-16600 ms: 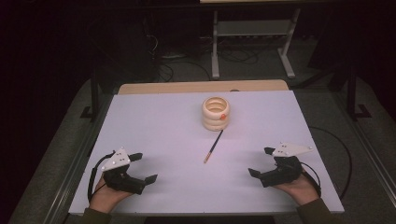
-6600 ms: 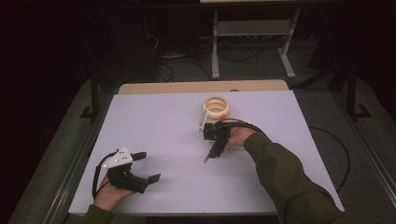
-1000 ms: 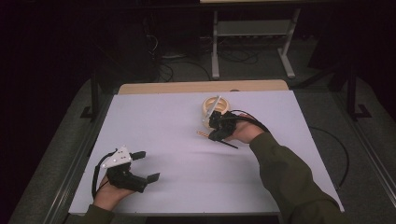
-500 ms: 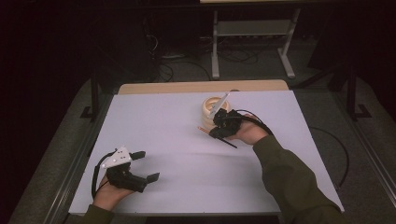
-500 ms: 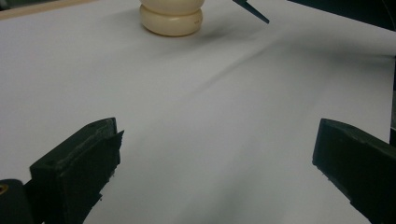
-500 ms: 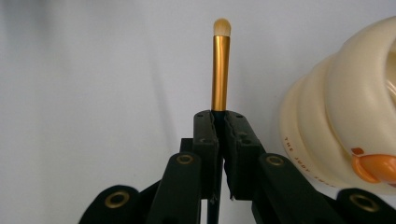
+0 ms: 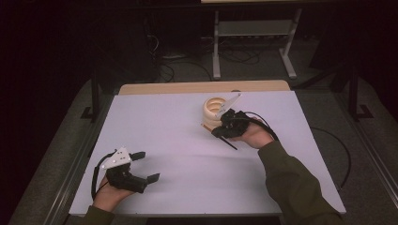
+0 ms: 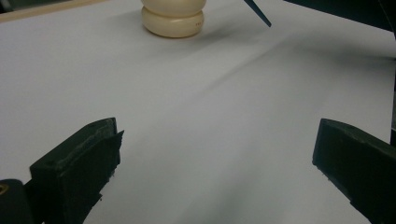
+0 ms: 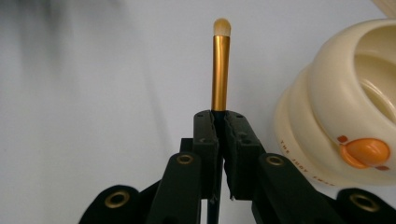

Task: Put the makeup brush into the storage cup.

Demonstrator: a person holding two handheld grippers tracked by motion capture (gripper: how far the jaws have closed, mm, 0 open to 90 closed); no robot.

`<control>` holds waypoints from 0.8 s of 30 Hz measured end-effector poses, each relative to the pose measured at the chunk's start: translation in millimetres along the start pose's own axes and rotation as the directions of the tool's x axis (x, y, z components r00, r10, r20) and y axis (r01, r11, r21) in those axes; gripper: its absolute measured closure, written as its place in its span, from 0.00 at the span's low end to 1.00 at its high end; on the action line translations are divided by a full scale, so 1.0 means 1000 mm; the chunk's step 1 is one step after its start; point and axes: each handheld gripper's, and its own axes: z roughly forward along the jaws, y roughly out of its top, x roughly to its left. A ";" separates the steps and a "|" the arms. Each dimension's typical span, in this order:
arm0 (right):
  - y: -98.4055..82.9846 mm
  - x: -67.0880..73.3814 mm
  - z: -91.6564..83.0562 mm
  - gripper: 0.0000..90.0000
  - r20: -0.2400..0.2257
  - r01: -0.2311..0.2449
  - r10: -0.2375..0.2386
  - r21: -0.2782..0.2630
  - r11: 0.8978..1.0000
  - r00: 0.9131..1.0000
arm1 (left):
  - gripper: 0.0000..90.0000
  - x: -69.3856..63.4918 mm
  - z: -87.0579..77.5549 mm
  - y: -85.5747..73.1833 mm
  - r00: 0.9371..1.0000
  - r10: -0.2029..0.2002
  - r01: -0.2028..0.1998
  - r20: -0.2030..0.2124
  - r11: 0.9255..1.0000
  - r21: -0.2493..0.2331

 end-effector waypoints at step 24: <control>-0.007 -0.005 -0.015 0.92 -0.003 -0.158 0.161 -0.207 0.966 0.987 | 0.00 -0.001 -0.001 0.000 1.000 0.001 -0.001 -0.004 1.000 -0.001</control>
